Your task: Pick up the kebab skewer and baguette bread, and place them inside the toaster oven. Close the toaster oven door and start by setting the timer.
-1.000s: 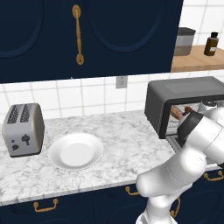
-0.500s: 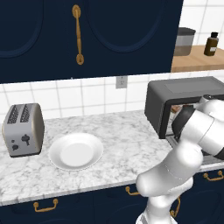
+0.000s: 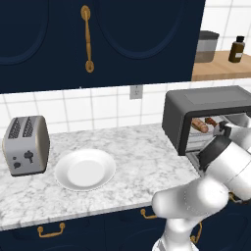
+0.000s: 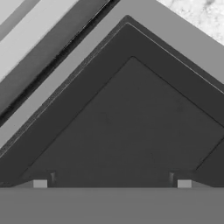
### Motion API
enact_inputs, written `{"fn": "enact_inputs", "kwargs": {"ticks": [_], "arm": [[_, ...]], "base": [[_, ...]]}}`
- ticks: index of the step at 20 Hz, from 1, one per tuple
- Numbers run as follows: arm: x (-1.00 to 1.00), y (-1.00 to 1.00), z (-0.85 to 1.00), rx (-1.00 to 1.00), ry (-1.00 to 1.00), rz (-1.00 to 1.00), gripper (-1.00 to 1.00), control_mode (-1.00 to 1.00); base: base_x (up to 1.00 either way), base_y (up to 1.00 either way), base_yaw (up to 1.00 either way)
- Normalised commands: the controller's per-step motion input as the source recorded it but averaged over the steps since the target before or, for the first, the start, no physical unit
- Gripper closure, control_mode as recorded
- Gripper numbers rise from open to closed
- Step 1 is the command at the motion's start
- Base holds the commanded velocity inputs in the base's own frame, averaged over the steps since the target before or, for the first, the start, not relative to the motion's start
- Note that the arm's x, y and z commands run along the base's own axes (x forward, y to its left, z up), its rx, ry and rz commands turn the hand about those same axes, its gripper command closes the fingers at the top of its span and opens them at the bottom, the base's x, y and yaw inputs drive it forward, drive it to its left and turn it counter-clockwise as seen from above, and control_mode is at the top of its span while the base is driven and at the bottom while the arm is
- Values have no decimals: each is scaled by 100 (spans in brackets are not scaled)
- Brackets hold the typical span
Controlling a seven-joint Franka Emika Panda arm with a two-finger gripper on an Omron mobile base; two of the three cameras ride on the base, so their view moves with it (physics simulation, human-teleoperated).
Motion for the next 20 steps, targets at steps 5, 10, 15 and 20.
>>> {"fn": "enact_inputs", "kwargs": {"ticks": [5,10,15,20], "arm": [[-100,3,32,0,3,37,-100,-100],[-77,8,-3,0,18,54,-100,-100],[-38,0,-11,0,30,50,-100,-100],[-20,-1,-37,0,9,47,-100,-100]], "base": [[0,0,0],[0,0,0],[0,0,0],[0,0,0]]}}
